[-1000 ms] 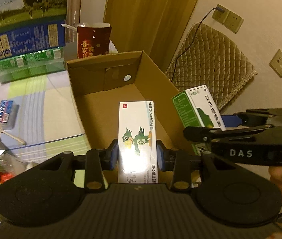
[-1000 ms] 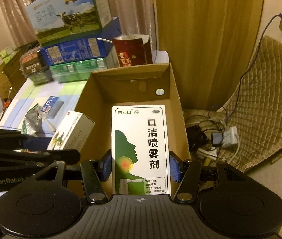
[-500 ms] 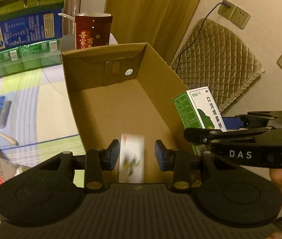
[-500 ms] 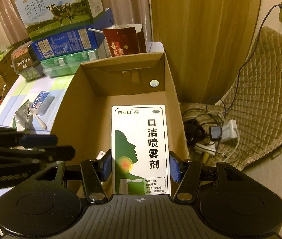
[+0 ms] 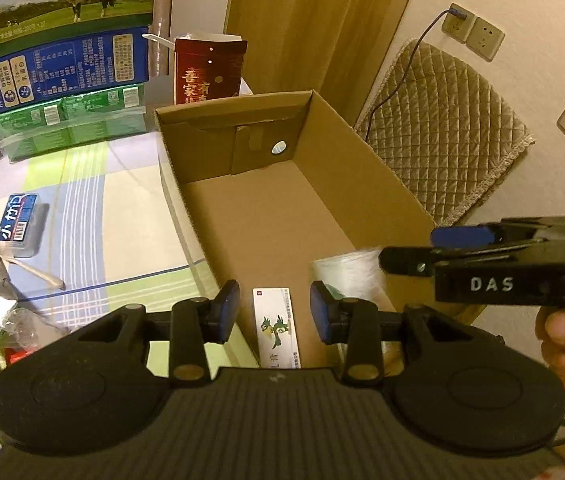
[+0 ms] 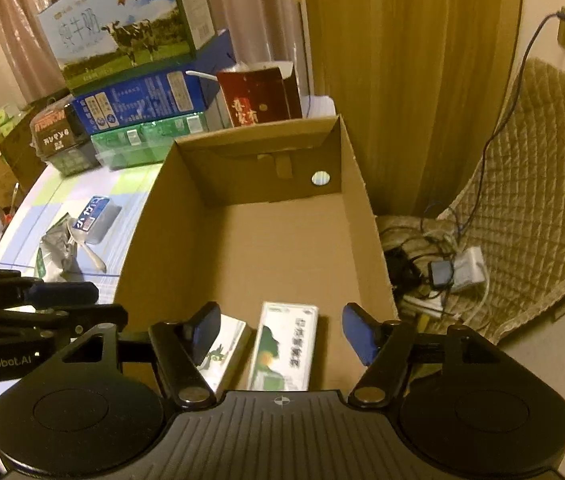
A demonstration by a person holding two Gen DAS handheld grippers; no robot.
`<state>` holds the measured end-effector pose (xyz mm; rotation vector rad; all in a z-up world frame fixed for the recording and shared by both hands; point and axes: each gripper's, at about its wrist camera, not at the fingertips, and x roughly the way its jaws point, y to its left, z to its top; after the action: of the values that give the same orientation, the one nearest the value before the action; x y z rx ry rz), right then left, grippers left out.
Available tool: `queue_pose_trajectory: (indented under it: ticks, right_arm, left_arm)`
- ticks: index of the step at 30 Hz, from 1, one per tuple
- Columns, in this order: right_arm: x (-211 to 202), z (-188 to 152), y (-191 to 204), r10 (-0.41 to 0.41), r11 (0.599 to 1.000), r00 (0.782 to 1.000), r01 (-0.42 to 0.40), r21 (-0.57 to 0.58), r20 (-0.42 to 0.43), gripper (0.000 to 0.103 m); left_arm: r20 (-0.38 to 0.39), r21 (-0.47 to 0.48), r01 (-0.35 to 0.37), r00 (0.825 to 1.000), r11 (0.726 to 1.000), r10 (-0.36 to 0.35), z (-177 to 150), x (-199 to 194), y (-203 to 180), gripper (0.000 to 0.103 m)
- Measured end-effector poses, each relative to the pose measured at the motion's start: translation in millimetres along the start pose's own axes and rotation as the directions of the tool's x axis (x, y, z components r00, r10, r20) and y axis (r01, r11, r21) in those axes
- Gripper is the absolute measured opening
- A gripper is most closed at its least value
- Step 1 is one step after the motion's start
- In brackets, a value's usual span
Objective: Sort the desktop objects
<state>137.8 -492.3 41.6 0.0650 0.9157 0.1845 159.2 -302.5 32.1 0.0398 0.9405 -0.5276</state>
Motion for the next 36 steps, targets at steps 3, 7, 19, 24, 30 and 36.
queue_pose_trajectory:
  ticks: [3,7,19,24,30,36]
  right_arm:
    - [-10.9,-4.8,6.4,-0.008,1.000,1.000,0.008,-0.012,0.014,0.068]
    - [-25.8,-16.0,19.9,-0.006,0.999,0.999,0.007,-0.032,0.033,0.072]
    - [-59.5,-49.7,70.5,0.008,0.992,0.998,0.000,-0.123,0.070,0.088]
    - [-65.7,-57.0,85.8,0.016,0.988,0.997,-0.005,-0.152,0.074,0.093]
    - [-67.8,-66.0,109.5,0.048,0.984,0.996,-0.035,-0.174,0.074,0.101]
    - [-69.5,-72.6,142.5,0.094,0.972,0.993,-0.075,-0.224,0.078,0.101]
  left_arm:
    - [0.006,0.000,-0.004,1.000,1.000,0.004,-3.8,-7.1,2.9,0.033]
    - [0.016,-0.004,-0.004,1.000,1.000,0.004,-11.9,-20.0,7.6,0.035]
    - [0.049,0.089,-0.070,0.997,0.994,0.066,-56.4,-76.2,23.0,0.066]
    - [0.072,0.114,-0.105,0.993,0.988,0.097,-78.2,-99.8,36.1,0.084]
    - [0.093,0.135,-0.146,0.987,0.980,0.135,-100.1,-120.7,52.3,0.096]
    - [0.119,0.119,-0.192,0.977,0.974,0.178,-122.1,-139.3,78.1,0.102]
